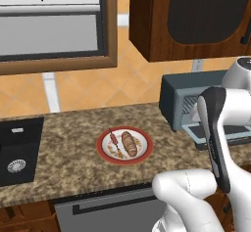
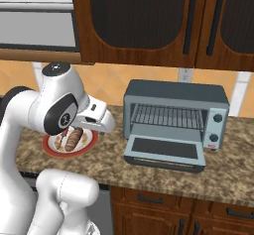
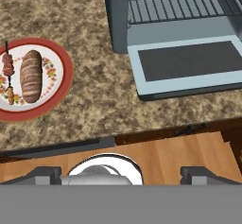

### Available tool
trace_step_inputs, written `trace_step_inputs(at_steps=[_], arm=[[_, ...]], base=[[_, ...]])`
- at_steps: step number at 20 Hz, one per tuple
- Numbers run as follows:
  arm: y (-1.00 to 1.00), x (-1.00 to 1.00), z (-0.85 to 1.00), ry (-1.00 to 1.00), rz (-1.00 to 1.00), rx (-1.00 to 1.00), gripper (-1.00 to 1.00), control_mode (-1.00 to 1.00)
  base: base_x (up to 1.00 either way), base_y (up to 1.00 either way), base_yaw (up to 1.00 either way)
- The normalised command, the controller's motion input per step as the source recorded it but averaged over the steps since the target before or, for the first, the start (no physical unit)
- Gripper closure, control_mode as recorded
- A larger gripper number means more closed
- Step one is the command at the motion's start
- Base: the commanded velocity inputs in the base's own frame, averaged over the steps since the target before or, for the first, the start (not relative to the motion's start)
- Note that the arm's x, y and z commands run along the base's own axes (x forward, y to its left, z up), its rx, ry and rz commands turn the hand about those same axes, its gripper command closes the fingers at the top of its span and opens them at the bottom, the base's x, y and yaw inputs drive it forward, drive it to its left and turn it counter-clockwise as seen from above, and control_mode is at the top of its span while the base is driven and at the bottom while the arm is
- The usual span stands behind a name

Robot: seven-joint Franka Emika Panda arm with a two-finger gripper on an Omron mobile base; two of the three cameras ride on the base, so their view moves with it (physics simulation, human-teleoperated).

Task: Pick up the kebab skewer and baguette bread, and place them inside the toaster oven. Close the toaster oven door and start by setting the timer.

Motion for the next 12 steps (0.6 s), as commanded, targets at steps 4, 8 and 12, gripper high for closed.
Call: trace_step_inputs(at_steps=[4, 8, 12], arm=[[0.0, 0.0, 0.0, 0.0, 0.0, 0.0, -1.0, 1.0], [0.0, 0.0, 0.0, 0.0, 0.0, 0.0, -1.0, 1.0], [-0.06, 0.0, 0.0, 0.0, 0.0, 0.0, -1.0, -1.0]], base=[[0.0, 0.0, 0.0], [0.0, 0.0, 0.0], [0.0, 0.0, 0.0]])
